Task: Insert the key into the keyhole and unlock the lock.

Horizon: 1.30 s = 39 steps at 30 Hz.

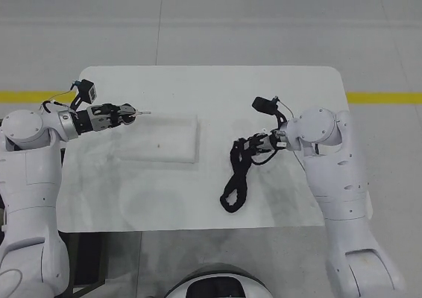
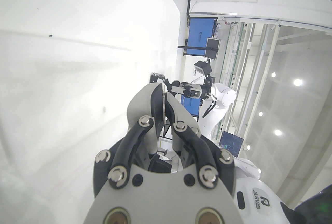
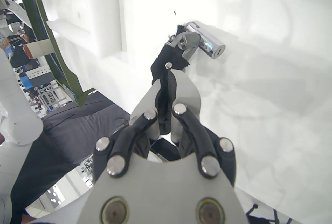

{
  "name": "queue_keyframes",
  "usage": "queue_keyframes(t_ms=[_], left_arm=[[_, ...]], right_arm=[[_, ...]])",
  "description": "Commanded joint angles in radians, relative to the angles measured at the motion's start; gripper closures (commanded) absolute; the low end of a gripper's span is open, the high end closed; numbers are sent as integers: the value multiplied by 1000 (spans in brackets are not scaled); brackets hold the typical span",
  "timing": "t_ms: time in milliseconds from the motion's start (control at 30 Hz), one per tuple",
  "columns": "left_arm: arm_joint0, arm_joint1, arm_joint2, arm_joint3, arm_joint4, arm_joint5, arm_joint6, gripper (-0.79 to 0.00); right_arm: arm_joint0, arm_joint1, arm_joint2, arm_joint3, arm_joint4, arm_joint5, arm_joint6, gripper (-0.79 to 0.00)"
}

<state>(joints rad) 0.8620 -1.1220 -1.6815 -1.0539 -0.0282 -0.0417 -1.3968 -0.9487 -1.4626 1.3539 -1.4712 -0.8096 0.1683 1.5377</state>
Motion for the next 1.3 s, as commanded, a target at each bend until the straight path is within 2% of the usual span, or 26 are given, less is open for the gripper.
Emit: queue_keyframes(t_ms=[0, 33, 100, 200, 267, 300, 367, 500, 633, 733, 933, 967, 1100, 1167, 1267], left_arm=[[0, 0, 0, 0, 0, 0, 0, 0], [0, 0, 0, 0, 0, 0, 0, 0], [0, 0, 0, 0, 0, 0, 0, 0], [0, 0, 0, 0, 0, 0, 0, 0], [0, 0, 0, 0, 0, 0, 0, 0], [0, 0, 0, 0, 0, 0, 0, 0], [0, 0, 0, 0, 0, 0, 0, 0], [0, 0, 0, 0, 0, 0, 0, 0], [0, 0, 0, 0, 0, 0, 0, 0], [0, 0, 0, 0, 0, 0, 0, 0], [0, 0, 0, 0, 0, 0, 0, 0], [0, 0, 0, 0, 0, 0, 0, 0], [0, 0, 0, 0, 0, 0, 0, 0], [0, 0, 0, 0, 0, 0, 0, 0], [0, 0, 0, 0, 0, 0, 0, 0]], right_arm=[[-11, 7, -14, -12, -7, 2, -2, -154], [-11, 11, -22, -18, -25, 0, -2, -200], [-14, 18, -40, -32, -71, -8, -2, -179], [-14, 25, -54, -46, -137, -10, -2, -200], [-12, 29, -63, -54, -194, -9, -3, -142], [-13, 30, -68, -60, -219, -10, -8, -148], [-14, 30, -70, -78, -231, -10, -29, -215], [-19, 27, -77, -127, -235, -14, -75, -274], [-17, 21, -109, -149, -243, -15, -104, -299], [-2, 14, -149, -124, -276, -31, -96, -363], [27, -2, -195, -55, -299, -51, -63, -425], [30, -4, -199, -45, -310, -51, -61, -391], [37, -13, -205, -13, -324, -56, -50, -379], [40, -17, -204, -1, -338, -54, -49, -234], [42, -23, -201, 11, -346, -60, -51, -175]])
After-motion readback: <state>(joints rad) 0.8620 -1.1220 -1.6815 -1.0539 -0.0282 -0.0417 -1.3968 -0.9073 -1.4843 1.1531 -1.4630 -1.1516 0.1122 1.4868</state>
